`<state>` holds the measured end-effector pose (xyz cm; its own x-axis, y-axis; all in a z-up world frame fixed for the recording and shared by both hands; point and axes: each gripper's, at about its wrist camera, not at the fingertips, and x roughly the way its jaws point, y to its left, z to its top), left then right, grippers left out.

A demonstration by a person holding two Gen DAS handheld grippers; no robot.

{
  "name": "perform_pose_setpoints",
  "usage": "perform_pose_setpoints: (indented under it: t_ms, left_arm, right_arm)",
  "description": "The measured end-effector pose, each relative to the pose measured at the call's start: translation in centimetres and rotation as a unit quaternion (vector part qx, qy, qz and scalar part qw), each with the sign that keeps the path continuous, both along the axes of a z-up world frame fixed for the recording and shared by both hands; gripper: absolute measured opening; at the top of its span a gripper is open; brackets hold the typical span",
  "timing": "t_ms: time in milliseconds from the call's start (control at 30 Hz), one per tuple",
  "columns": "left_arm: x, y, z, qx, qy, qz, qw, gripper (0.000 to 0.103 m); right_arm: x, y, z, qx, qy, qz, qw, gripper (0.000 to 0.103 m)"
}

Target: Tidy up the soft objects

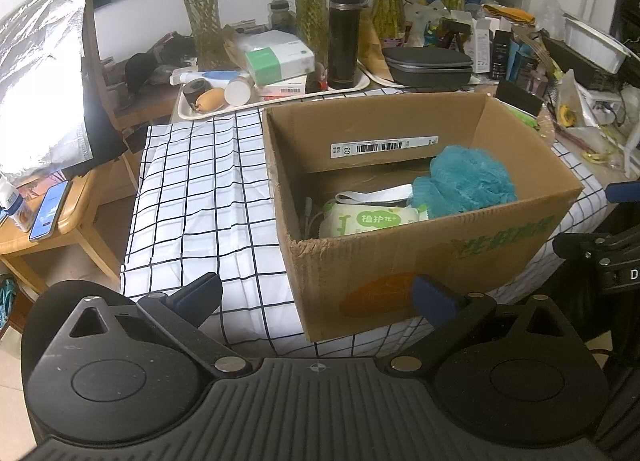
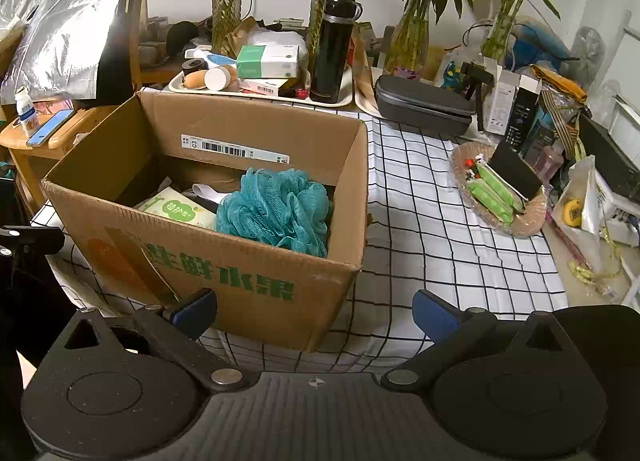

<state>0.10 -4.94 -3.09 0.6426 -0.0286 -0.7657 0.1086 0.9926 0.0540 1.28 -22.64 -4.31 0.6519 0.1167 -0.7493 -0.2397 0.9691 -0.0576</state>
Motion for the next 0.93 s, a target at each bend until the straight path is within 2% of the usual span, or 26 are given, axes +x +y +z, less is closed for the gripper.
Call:
perform_pose_setpoints:
  t_ms: [733,933]
  left_arm:
    - [0.02,-0.14,-0.22,0.0,0.002,0.002,1.0,0.103]
    - [-0.31,0.36,-0.3,-0.022,0.0,0.008,0.9997,0.103]
  right_arm:
    - [-0.05,-0.02,0.07,-0.001,-0.001,0.001,1.0,0.103]
    - [0.04,-0.11,0.19,-0.006,-0.005,-0.002,1.0,0.103]
